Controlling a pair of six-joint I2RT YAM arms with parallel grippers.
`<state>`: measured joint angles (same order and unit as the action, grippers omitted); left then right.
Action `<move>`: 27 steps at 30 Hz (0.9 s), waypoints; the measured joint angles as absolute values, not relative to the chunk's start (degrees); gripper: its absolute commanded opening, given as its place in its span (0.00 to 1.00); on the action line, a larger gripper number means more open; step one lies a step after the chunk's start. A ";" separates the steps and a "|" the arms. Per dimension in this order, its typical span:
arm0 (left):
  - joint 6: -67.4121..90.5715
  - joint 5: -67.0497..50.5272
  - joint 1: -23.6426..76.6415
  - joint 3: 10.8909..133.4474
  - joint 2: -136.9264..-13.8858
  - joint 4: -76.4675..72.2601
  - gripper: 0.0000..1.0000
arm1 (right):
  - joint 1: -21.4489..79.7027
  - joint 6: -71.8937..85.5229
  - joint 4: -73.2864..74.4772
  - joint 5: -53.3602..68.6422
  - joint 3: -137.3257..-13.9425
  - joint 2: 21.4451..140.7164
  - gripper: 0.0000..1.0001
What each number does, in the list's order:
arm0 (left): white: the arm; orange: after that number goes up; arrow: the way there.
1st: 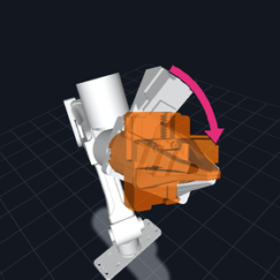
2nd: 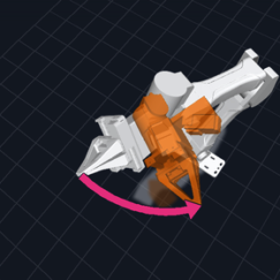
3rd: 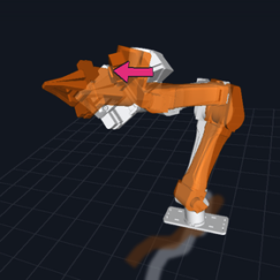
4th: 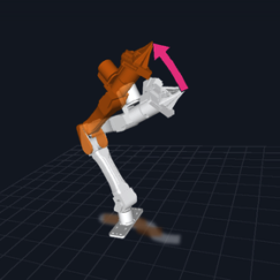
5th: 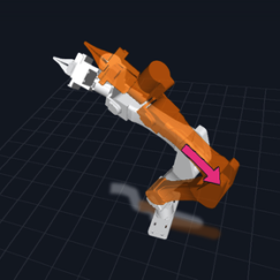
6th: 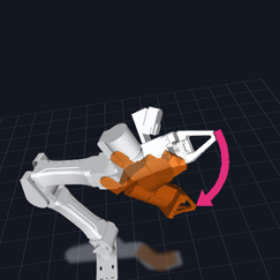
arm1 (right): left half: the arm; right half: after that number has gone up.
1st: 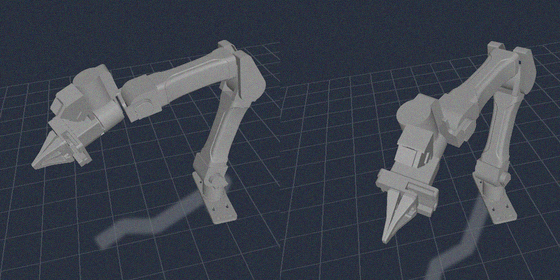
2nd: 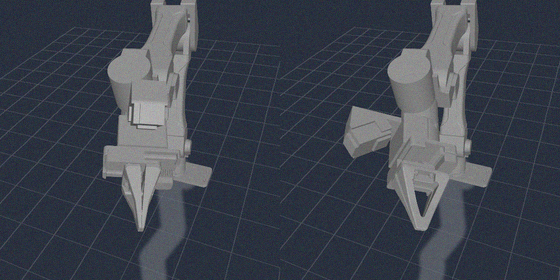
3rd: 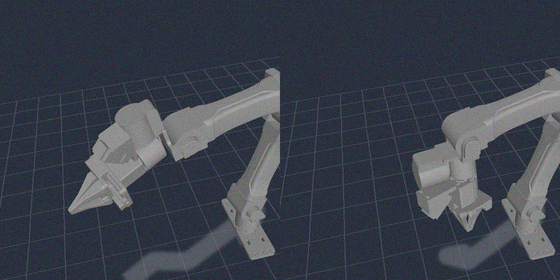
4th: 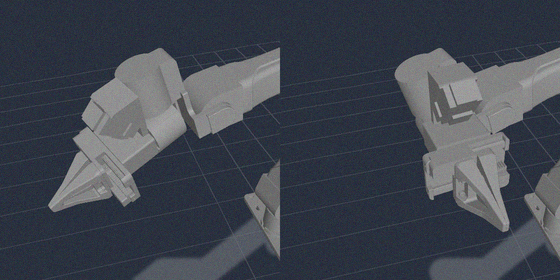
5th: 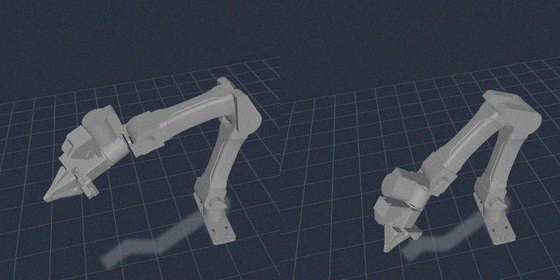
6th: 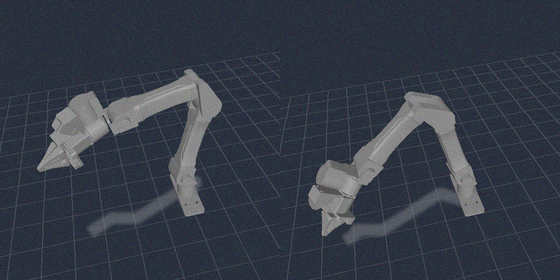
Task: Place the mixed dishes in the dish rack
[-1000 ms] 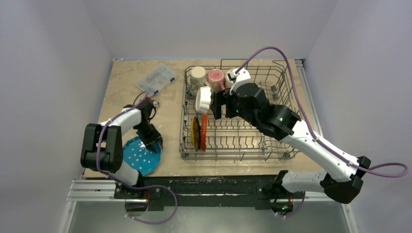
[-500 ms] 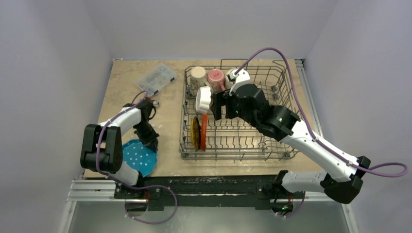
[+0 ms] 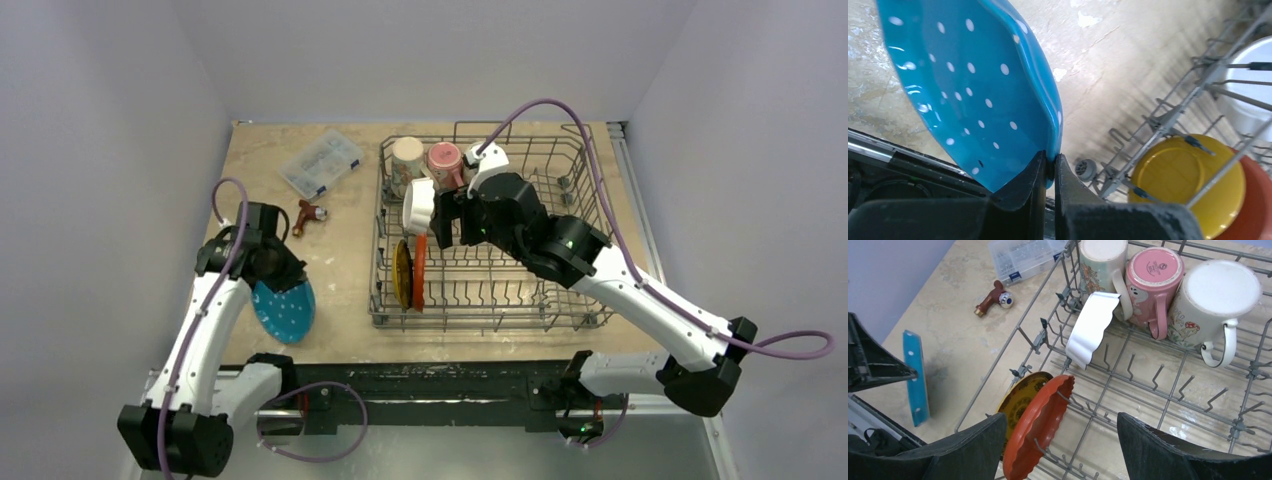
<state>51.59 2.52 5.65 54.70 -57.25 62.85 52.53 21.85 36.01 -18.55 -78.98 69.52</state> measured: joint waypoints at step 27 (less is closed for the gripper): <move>67.09 -3.75 5.65 80.68 -53.08 66.50 0.00 | 52.80 16.82 31.94 0.21 -85.08 74.63 0.80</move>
<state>67.09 -3.75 5.65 80.68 -53.08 66.50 52.80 16.82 31.94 0.21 -85.08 74.63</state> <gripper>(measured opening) 0.056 0.798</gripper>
